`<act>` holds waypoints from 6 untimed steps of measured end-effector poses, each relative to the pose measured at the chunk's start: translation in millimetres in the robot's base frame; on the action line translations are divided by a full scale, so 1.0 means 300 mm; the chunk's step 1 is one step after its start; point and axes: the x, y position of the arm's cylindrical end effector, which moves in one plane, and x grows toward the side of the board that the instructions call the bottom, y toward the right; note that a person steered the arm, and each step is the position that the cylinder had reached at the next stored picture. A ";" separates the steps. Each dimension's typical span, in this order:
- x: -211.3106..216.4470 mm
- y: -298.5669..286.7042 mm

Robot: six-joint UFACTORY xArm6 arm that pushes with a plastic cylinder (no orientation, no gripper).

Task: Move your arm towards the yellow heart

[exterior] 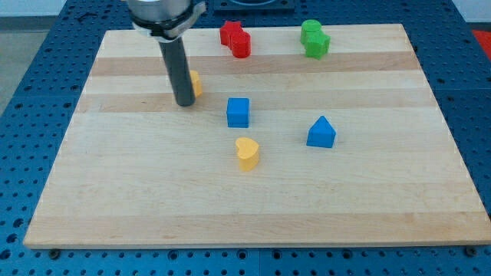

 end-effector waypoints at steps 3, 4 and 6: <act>0.177 -0.119; 0.359 -0.090; 0.590 0.297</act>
